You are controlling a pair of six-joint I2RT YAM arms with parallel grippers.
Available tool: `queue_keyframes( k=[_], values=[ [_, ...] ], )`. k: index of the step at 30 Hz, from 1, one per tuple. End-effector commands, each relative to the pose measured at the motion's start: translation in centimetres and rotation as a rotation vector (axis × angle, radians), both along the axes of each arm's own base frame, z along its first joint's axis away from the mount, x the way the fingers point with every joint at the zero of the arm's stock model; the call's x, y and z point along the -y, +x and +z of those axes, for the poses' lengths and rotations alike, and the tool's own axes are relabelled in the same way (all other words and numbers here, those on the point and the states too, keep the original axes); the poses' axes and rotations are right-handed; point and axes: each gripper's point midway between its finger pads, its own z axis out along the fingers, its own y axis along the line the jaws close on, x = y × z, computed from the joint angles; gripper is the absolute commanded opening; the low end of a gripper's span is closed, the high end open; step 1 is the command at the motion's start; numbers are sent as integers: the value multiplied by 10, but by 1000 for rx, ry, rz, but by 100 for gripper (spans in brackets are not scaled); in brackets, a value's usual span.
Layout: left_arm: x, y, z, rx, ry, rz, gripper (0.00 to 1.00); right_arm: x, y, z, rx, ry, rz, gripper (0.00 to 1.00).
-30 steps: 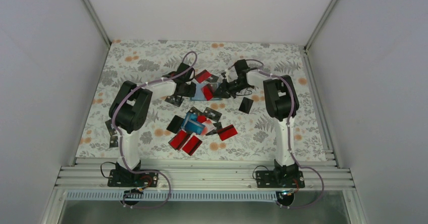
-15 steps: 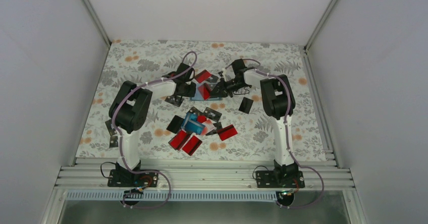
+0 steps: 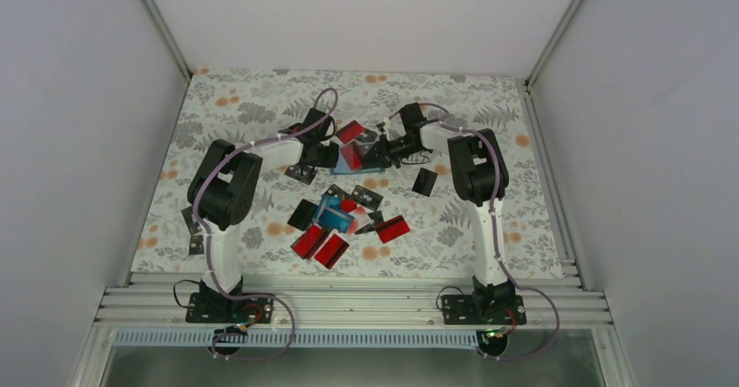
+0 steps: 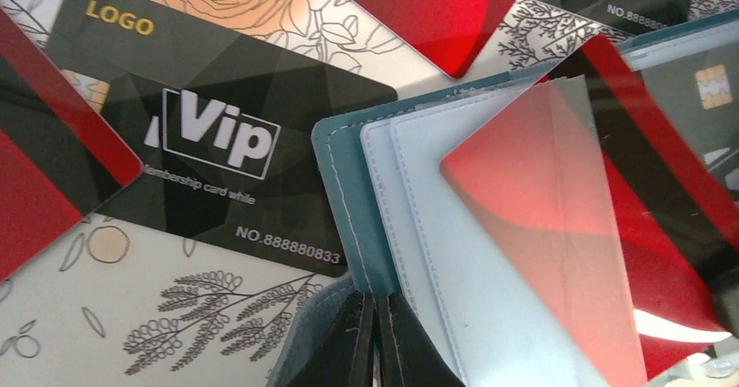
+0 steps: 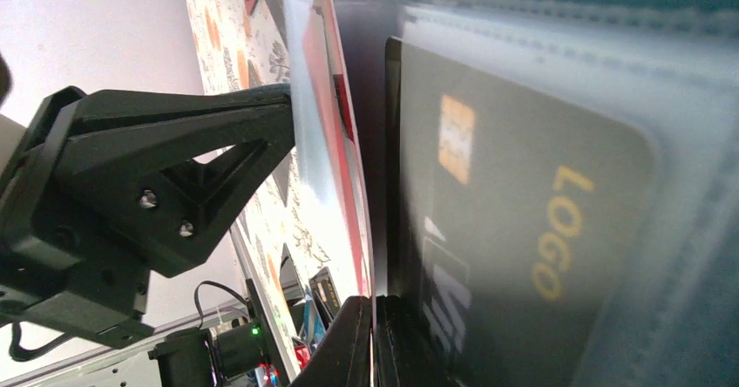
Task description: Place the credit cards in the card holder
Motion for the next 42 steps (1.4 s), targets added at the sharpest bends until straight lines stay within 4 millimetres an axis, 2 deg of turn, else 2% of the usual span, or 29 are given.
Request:
queue_keyframes(
  k=[1,21,24,35,38,42],
  values=[
    [11,-14,-5,-61,-66,-23,4,-3,-5,-6,2,-3,-20,4],
    [10,-23,-9,-112,-95,26,4,-16,-27,-7,-10,-33,-38,5],
    [10,-23,-9,-116,-98,30,3,-18,-29,-9,-13,-43,-35,11],
    [9,-28,-7,-119,-109,39,3,-38,-40,-5,4,-73,8,18],
    [8,-29,-6,-116,-105,41,3,-36,-41,-8,11,-125,12,22],
    [6,-29,-4,-111,-98,45,3,-25,-38,-4,60,-216,16,37]
  ],
)
